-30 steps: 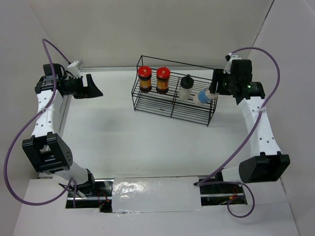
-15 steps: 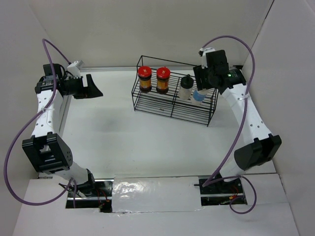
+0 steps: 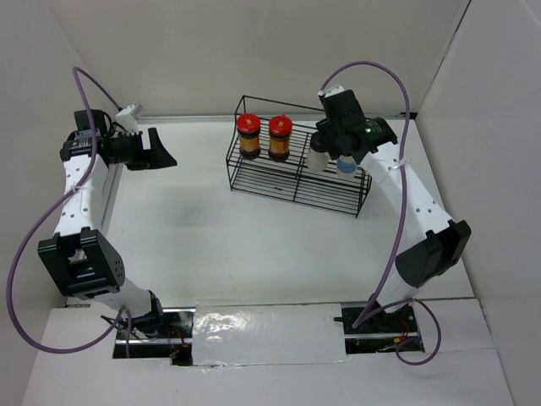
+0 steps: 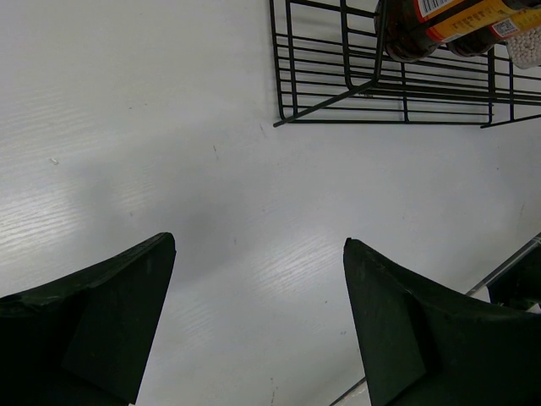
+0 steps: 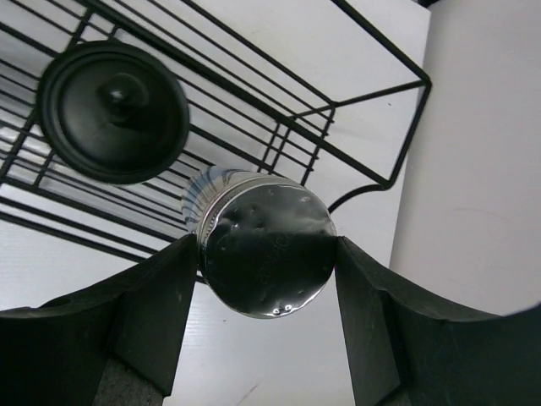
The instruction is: Organize the condiment bottles
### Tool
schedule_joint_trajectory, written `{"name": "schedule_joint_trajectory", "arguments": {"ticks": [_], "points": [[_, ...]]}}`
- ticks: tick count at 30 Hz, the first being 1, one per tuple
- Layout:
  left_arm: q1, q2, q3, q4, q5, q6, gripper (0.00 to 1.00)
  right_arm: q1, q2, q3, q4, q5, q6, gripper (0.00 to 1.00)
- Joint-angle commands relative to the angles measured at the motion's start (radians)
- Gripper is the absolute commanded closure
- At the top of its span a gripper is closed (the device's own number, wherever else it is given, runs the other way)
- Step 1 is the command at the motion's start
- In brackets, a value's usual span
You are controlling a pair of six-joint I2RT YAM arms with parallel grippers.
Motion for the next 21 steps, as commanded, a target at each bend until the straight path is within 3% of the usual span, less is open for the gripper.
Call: {"name": "schedule_joint_trajectory", "arguments": {"ticks": [1, 8, 14, 16, 17, 19, 20, 21], "points": [[0.002, -0.007, 0.029, 0.004, 0.024, 0.003, 0.07, -0.020, -0.020, 0.023, 0.071, 0.079, -0.029, 1.00], [0.002, -0.002, 0.029, 0.006, 0.021, 0.005, 0.07, -0.097, -0.022, -0.003, 0.141, -0.112, -0.018, 1.00], [0.002, 0.004, 0.030, 0.004, 0.017, 0.009, 0.07, -0.131, -0.002, -0.023, 0.137, -0.179, -0.010, 1.00], [0.002, 0.004, 0.030, 0.006, 0.017, 0.006, 0.07, -0.149, -0.004, -0.032, 0.140, -0.205, -0.006, 0.91], [0.005, 0.006, 0.030, 0.006, 0.018, 0.003, 0.07, -0.154, -0.008, -0.043, 0.143, -0.214, -0.003, 0.70], [0.002, 0.007, 0.032, 0.004, 0.027, 0.006, 0.07, -0.165, -0.011, -0.047, 0.144, -0.236, -0.001, 0.53], [0.002, 0.007, 0.032, 0.004, 0.027, 0.006, 0.07, -0.166, -0.014, -0.047, 0.146, -0.236, 0.000, 0.37], [0.002, 0.009, 0.030, 0.004, 0.027, 0.005, 0.07, -0.171, -0.014, -0.047, 0.144, -0.234, 0.002, 0.32]]}}
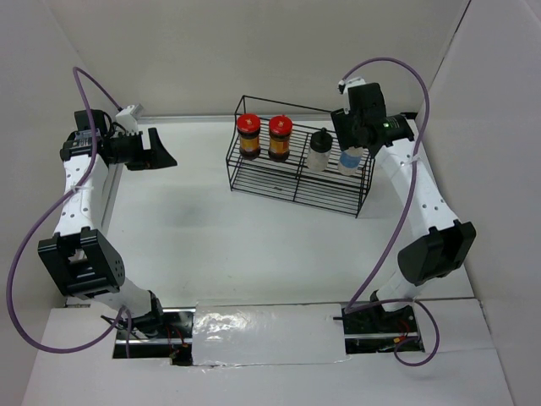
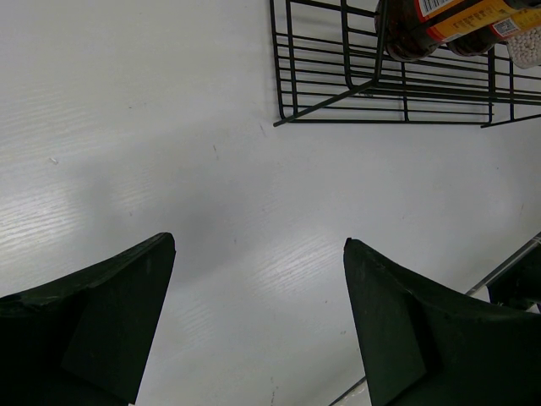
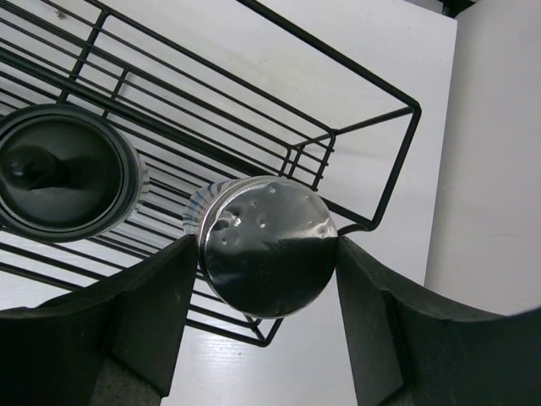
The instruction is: Organize the condiment bottles
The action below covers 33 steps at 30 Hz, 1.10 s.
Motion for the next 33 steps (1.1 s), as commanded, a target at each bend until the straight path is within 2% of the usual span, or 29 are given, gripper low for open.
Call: {"name": "schedule_joint_trajectory", "arguments": {"ticks": [1, 2, 4, 6, 7, 12, 17, 20, 22, 23, 25, 26, 28, 30, 33], "points": [[0.004, 0.009, 0.032, 0.005, 0.027, 0.003, 0.06, -0.011, -0.015, -0.016, 0.033, -0.043, 0.008, 0.28], [0.002, 0.009, 0.032, 0.005, 0.027, 0.003, 0.06, -0.014, -0.015, -0.016, 0.031, -0.043, 0.011, 0.19], [0.002, 0.009, 0.032, 0.005, 0.027, 0.006, 0.06, -0.019, -0.018, -0.013, 0.036, -0.047, 0.010, 0.13], [0.002, 0.009, 0.032, 0.005, 0.026, 0.006, 0.06, -0.023, -0.024, -0.007, 0.040, -0.055, 0.014, 0.01], [0.002, 0.009, 0.030, 0.005, 0.027, 0.007, 0.06, -0.026, -0.027, -0.004, 0.042, -0.058, 0.017, 0.00], [0.002, 0.009, 0.030, 0.004, 0.035, 0.003, 0.01, -0.048, -0.058, 0.039, 0.069, -0.095, 0.037, 0.00], [0.002, 0.006, 0.035, 0.004, 0.037, 0.003, 0.01, -0.112, -0.182, 0.054, 0.180, -0.156, 0.115, 0.00], [0.004, 0.005, 0.035, 0.001, 0.037, 0.003, 0.01, -0.161, -0.242, 0.035, 0.227, -0.120, 0.163, 0.00], [0.002, 0.005, 0.035, 0.004, 0.040, 0.004, 0.01, -0.203, -0.292, -0.048, 0.279, -0.060, 0.244, 0.00], [0.002, 0.005, 0.033, 0.002, 0.040, 0.003, 0.01, -0.263, -0.308, -0.080, 0.298, -0.005, 0.276, 0.00], [0.002, 0.003, 0.029, 0.005, 0.043, 0.000, 0.01, -0.362, -0.317, -0.160, 0.286, -0.006, 0.356, 0.00], [0.002, 0.003, 0.027, 0.007, 0.046, 0.000, 0.01, -0.463, -0.301, -0.174, 0.240, -0.041, 0.370, 0.00], [0.002, 0.003, 0.024, 0.007, 0.047, 0.000, 0.01, -0.561, -0.271, -0.205, 0.197, -0.241, 0.398, 0.00], [0.002, 0.001, 0.024, 0.007, 0.046, 0.003, 0.01, -0.635, -0.254, -0.260, 0.178, -0.323, 0.437, 0.00], [0.002, 0.001, 0.018, 0.008, 0.041, 0.003, 0.01, -0.651, -0.288, -0.349, 0.229, -0.308, 0.459, 0.00]]}}
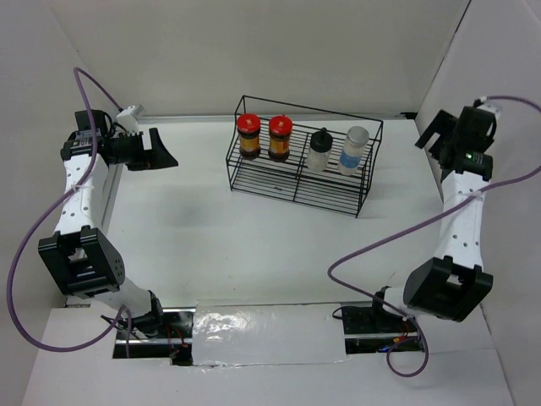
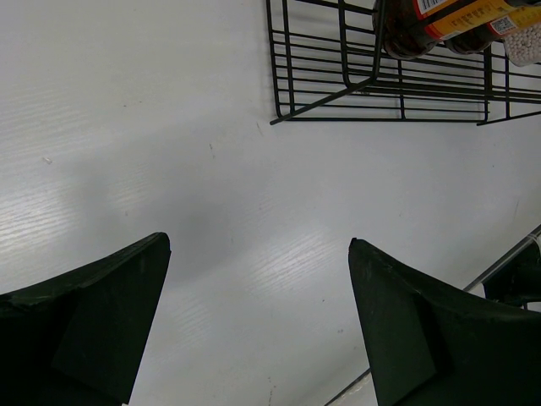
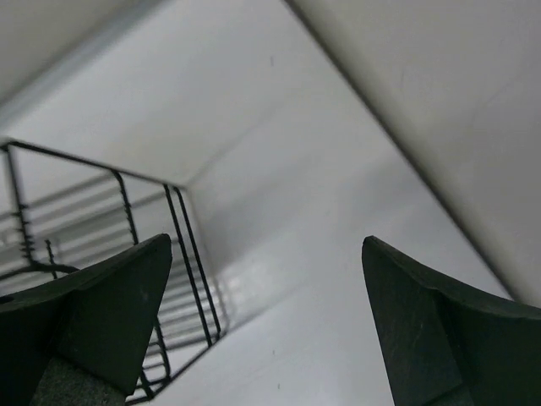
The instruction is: Organize the condiment bottles
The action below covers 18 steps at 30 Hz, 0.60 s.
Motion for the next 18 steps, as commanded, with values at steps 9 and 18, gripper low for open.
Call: {"name": "schedule_joint_trajectory", "arguments": {"ticks": [9, 18], "points": [[0.002, -0.007, 0.004, 0.013, 0.031, 0.003, 0.01, 0.027, -0.059, -0.159, 0.056, 0.217, 0.184, 0.00], [0.002, -0.007, 0.006, 0.013, 0.032, 0.000, 0.01, 0.063, -0.099, -0.199, 0.102, 0.249, 0.196, 0.00]]}}
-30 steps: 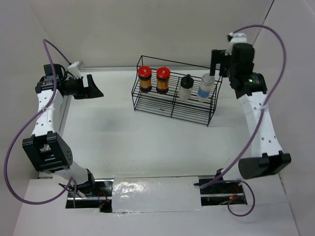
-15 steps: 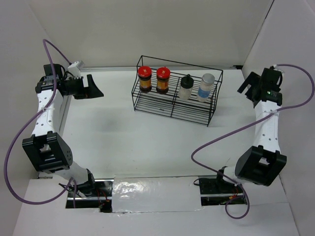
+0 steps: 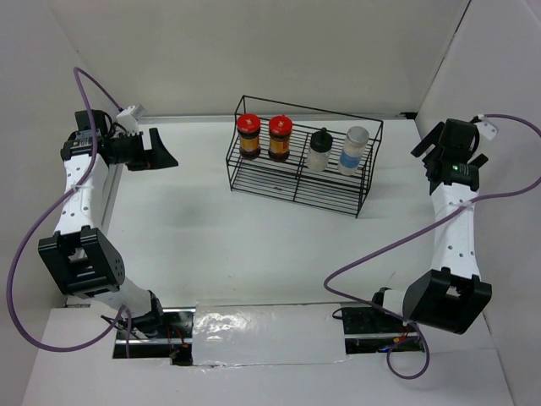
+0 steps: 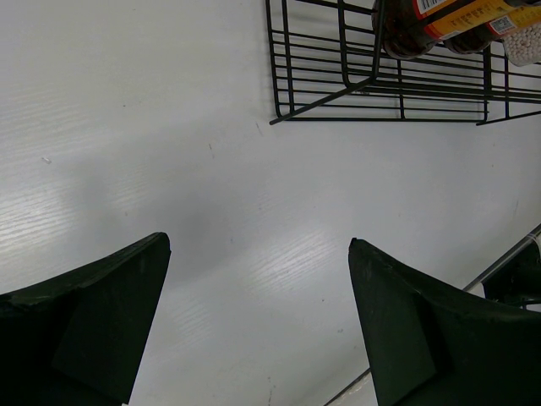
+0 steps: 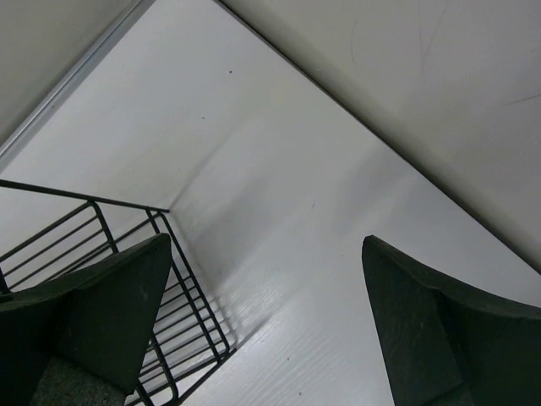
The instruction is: Organize the condiment bottles
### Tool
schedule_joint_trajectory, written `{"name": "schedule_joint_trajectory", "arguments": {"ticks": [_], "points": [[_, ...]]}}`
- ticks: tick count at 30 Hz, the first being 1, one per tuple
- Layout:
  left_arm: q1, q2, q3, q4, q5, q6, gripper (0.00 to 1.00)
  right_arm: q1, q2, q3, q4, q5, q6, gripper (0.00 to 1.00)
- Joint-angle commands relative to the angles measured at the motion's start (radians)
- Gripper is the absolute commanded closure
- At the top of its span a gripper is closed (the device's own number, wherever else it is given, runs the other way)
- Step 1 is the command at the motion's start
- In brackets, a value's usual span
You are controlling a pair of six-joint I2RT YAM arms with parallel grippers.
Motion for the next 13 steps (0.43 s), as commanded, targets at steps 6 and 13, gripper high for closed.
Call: {"name": "schedule_joint_trajectory", "arguments": {"ticks": [6, 13], "points": [[0.002, -0.007, 0.005, 0.010, 0.033, 0.000, 0.01, 0.014, -0.050, -0.005, 0.075, 0.047, 0.021, 0.00], [0.002, -0.006, 0.006, 0.010, 0.036, 0.000, 0.01, 0.026, -0.071, -0.034, 0.107, 0.067, 0.021, 0.00]]}}
